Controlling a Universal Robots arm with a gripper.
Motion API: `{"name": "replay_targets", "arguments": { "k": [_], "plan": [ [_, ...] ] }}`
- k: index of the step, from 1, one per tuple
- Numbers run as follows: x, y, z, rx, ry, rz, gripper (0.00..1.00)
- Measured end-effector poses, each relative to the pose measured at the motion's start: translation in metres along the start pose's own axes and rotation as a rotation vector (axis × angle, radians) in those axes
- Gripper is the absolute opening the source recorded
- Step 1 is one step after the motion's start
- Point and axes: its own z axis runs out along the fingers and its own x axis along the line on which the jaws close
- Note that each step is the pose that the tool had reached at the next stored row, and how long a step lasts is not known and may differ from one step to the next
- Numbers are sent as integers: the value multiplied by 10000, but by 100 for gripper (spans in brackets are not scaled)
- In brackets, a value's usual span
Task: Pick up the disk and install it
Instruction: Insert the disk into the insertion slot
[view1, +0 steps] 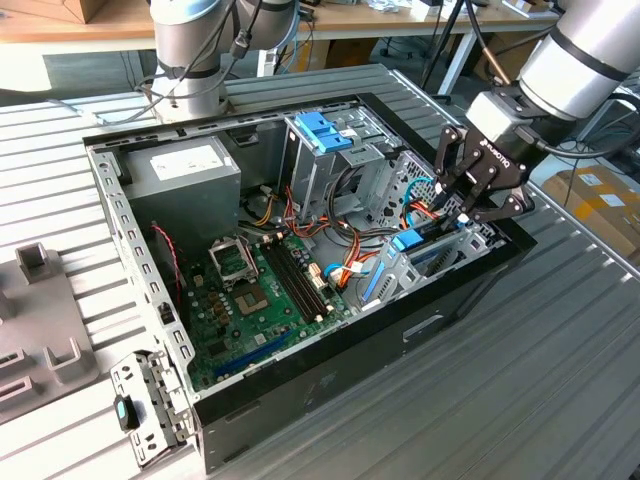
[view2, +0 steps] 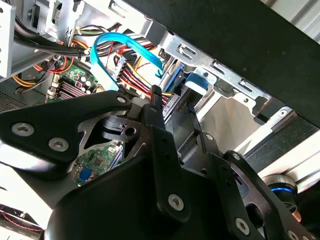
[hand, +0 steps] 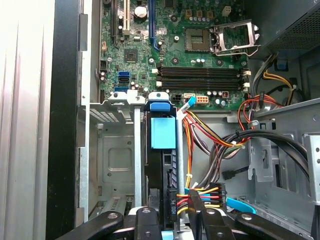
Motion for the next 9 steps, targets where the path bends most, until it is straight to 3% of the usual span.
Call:
{"name": "replay_targets", "arguments": {
  "k": [9],
  "plan": [
    [-4, 6, -47, 0, -1, 0, 36]
  ]
}}
